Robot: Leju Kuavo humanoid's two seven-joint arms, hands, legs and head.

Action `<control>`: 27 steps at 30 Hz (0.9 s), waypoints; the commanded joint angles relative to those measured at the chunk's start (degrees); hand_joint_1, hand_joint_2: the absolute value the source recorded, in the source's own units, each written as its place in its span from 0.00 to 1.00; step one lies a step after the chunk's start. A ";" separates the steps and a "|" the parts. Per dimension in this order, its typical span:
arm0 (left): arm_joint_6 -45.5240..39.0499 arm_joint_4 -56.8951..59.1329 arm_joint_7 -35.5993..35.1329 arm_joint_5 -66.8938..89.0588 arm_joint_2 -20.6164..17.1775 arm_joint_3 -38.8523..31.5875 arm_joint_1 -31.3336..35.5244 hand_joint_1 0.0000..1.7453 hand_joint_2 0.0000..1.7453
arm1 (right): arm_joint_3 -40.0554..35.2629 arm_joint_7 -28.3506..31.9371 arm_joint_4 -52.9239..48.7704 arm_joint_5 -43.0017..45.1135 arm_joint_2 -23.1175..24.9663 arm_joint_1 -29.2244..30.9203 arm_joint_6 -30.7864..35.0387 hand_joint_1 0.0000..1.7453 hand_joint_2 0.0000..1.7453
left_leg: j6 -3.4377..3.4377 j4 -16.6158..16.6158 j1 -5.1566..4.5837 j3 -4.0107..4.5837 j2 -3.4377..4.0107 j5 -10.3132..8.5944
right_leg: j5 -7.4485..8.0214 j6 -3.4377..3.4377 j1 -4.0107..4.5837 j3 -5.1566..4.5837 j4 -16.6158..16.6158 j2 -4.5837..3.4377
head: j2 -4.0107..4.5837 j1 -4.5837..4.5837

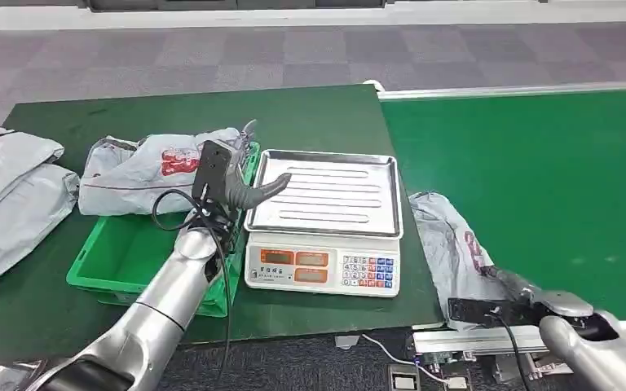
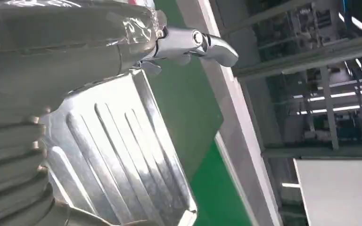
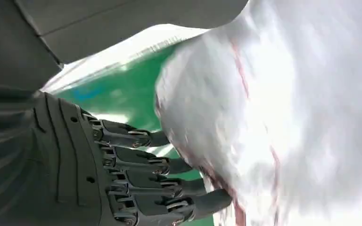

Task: Moved the parcel from conveyor to table for the left to box.

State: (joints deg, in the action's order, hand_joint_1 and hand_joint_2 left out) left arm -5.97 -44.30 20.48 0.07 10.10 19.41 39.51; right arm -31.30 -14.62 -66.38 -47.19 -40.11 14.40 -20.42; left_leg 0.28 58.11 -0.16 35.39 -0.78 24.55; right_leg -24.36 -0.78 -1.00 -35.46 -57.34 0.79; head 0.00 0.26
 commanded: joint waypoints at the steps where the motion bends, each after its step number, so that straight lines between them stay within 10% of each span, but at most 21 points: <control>1: 0.43 4.24 -0.32 0.12 0.70 -0.40 3.13 0.00 1.00 | 3.17 -0.13 -4.21 0.18 -0.51 -2.53 -1.60 0.00 1.00 | 0.04 -0.01 0.01 -0.10 0.16 0.06 | -0.01 0.04 0.01 0.06 0.03 -0.14 | 0.00 -0.02; 27: 0.43 4.24 -0.32 0.12 0.70 -0.40 3.13 0.00 1.00 | 3.17 -0.13 -4.21 0.18 -0.51 -2.53 -1.60 0.00 1.00 | 0.03 -0.04 0.04 -0.17 0.30 0.05 | 0.01 0.05 0.05 0.11 0.08 -0.23 | 0.00 0.00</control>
State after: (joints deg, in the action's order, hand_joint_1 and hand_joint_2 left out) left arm -5.94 -43.54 20.46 0.09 10.95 19.41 40.10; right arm -29.73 -14.88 -70.82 -47.23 -42.32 11.18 -21.55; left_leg 0.27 58.11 -0.17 35.36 -0.59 24.54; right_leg -24.34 -0.78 -1.00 -35.48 -57.34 0.67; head 0.00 0.26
